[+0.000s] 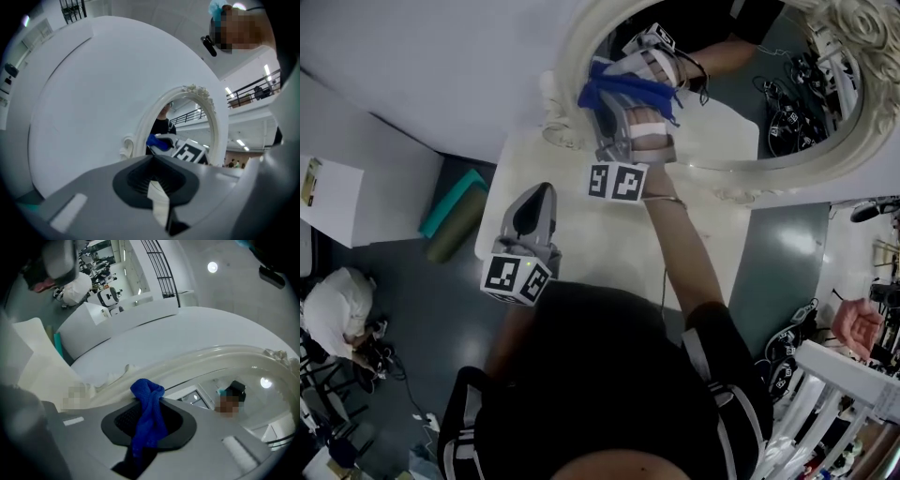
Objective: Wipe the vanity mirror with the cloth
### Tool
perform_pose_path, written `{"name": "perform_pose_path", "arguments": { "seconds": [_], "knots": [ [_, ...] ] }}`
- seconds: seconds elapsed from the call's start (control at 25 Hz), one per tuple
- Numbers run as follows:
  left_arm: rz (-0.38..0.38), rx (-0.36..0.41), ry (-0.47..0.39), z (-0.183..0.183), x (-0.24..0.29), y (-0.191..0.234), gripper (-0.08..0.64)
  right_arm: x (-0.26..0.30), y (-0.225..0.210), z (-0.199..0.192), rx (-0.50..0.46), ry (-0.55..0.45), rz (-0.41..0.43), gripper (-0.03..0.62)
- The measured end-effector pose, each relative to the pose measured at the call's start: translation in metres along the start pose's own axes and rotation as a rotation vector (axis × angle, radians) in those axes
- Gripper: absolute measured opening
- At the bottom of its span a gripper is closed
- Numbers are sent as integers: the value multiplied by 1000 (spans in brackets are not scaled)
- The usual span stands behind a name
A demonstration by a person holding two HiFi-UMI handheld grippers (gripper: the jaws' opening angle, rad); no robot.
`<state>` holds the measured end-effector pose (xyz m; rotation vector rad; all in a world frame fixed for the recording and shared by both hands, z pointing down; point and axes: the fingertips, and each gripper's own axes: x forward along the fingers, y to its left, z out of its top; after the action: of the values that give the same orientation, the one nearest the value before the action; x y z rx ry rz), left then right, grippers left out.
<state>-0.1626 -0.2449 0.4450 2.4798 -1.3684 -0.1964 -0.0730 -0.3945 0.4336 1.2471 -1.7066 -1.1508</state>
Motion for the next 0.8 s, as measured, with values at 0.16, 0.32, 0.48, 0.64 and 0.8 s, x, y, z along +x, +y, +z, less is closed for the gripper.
{"name": "perform_pose_path", "arguments": {
  "seconds": [0.16,0.32,0.48,0.64,0.8],
  "knots": [
    [6,-9,13,-3,-6,0,11,-7,60,-30,-42,37,117,66],
    [5,-14,25,-15,-12,-6,11,-27,114,-73,-64,94,225,64],
    [6,-15,32,-15,-12,-2,11,-35,150,-105,-58,145,310,64],
    [5,-13,47,-21,-10,-5,11,-47,168,-138,23,188,359,60],
    [9,-12,64,-26,-10,-2,11,-56,178,-159,86,207,392,58]
  ]
}}
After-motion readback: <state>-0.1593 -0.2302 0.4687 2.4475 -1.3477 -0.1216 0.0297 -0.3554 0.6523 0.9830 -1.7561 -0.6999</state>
